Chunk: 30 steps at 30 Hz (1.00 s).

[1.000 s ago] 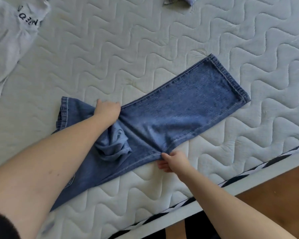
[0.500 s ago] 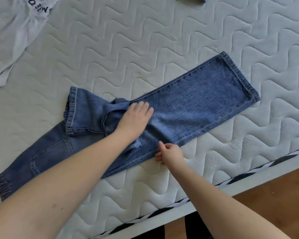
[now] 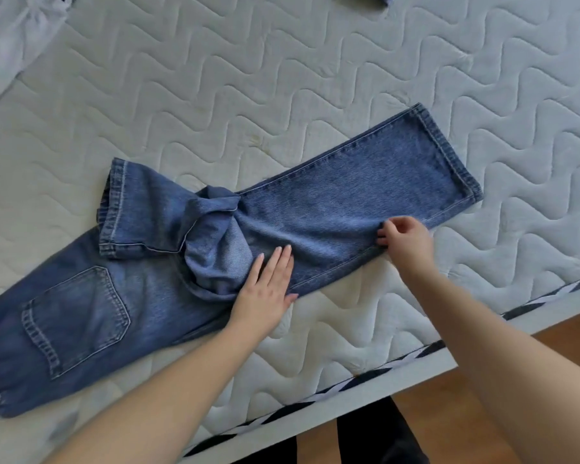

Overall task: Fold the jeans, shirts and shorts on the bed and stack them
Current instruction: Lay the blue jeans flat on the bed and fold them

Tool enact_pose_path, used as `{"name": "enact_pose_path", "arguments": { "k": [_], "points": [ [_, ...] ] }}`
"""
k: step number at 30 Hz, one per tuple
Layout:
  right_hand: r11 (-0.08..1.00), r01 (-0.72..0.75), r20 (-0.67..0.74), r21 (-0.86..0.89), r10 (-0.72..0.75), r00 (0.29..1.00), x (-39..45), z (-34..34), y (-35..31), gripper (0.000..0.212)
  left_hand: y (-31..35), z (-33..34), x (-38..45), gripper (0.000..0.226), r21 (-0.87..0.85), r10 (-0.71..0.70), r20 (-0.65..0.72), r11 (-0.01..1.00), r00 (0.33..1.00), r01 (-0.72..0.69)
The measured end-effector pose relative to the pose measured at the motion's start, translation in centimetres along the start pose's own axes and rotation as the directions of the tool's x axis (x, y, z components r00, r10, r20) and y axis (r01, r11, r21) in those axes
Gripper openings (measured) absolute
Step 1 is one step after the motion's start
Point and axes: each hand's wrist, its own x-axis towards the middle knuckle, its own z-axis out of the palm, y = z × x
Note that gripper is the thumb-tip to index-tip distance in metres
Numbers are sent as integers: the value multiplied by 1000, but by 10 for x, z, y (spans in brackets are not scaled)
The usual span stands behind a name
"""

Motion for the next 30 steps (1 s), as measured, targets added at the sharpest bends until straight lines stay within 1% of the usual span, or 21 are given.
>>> {"name": "enact_pose_path", "arguments": {
  "k": [2,4,7,10,13,15,17,20,22,24,27,29,30],
  "points": [
    [995,80,-14,-65,-81,997,11,-7,-11,7,8,-7,4,71,-69,53,-37,996,998,-56],
    [977,158,-23,-142,-162,986,27,-14,-23,12,16,-17,13,62,-129,70,-91,988,993,-81],
    [934,241,-16,-263,-254,967,55,-25,-42,27,23,-34,33,47,-185,64,-81,980,995,-78],
    [830,285,-7,-480,-329,944,94,-37,-62,50,32,-50,52,41,-195,40,-13,980,999,-42],
    [744,248,20,-620,-301,953,132,-46,-81,74,43,-58,62,39,-222,0,47,975,999,10],
    [721,212,24,-660,-261,965,157,-49,-92,80,48,-60,65,36,-240,-35,80,969,996,54],
    [717,210,32,-665,-253,967,177,-51,-102,76,53,-60,65,33,-253,-65,118,963,991,93],
    [789,276,126,-549,-249,960,197,-53,-116,59,56,-60,67,31,-270,-88,168,954,982,132],
    [768,350,182,-536,-300,936,204,-54,-120,42,57,-63,69,30,-263,-104,180,953,978,150],
    [748,411,158,-522,-388,908,210,-59,-124,29,59,-66,73,29,-258,-108,187,954,976,155],
    [731,456,121,-507,-463,878,217,-68,-132,25,64,-68,76,29,-250,-82,176,960,981,125],
    [706,461,142,-538,-463,875,221,-68,-132,24,68,-65,77,30,-272,-71,158,956,985,112],
    [714,450,141,-537,-450,882,222,-67,-130,23,69,-63,77,30,-288,-70,165,951,984,116]
  ]
}}
